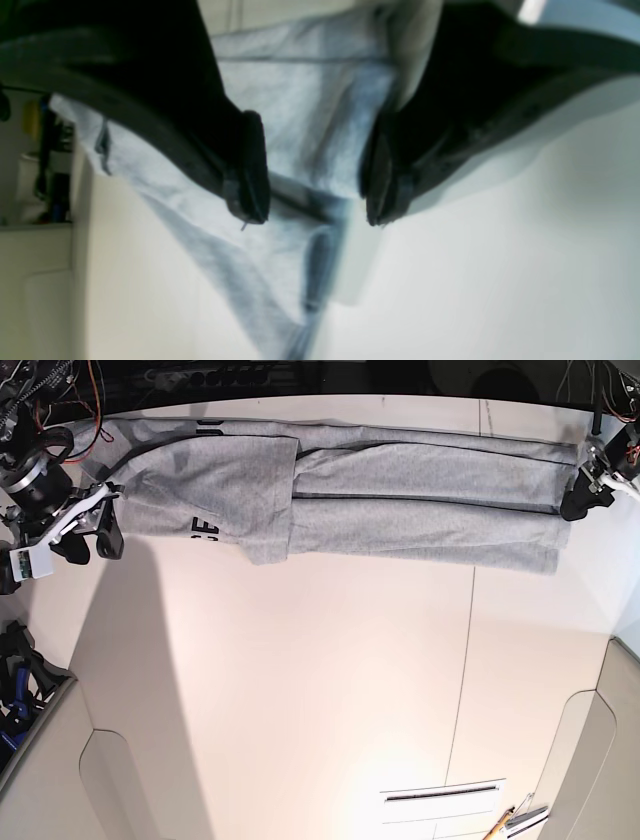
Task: Fold the T-shirt properly
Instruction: 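Lower the left gripper onto the hem end of the strip and grasp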
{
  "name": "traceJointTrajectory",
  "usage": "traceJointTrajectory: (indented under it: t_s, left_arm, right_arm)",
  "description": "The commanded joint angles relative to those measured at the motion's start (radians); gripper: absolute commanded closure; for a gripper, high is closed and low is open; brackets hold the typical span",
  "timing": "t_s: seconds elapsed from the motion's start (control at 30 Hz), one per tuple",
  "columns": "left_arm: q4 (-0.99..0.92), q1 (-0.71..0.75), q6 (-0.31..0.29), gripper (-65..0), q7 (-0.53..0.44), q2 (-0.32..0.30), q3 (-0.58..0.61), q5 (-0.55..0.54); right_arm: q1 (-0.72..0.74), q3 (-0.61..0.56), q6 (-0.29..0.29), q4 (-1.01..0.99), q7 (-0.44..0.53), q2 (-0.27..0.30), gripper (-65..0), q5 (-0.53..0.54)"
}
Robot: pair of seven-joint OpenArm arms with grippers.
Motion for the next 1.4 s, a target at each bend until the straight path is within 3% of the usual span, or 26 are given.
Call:
traceJointTrajectory:
  t_s: [0.0,0.63,1.0,1.17,1.37]
  left_arm:
    - [0.01,-0.009,-0.009,-34.9,0.009,-0.013,0.002,-0.004]
    - [0.011,-0.044,-0.009,-34.2,0.035,-0.003,0.035,0.001]
    - [0.011,-0.065,-0.009,0.0,-0.03,-0.004,0.04,0.0]
    - [0.03,-0.104,-0.009,0.0,-0.019,-0.004,0.04,-0.009]
    - [0.153,-0.108,-0.009,0.0,0.14,0.007,0.04,-0.187]
  right_arm:
    - [0.007,0.004,0.003,0.019,0.023,0.01,-30.4,0.021]
    - [0.007,0.004,0.003,0.019,0.023,0.01,-30.4,0.021]
    - [0.007,0.004,0.003,0.019,0.023,0.01,-30.4,0.021]
    - [0.007,0.004,0.003,0.019,0.021,0.008,-30.4,0.019]
    - [0.007,0.004,0.003,0.019,0.019,0.008,-30.4,-0.016]
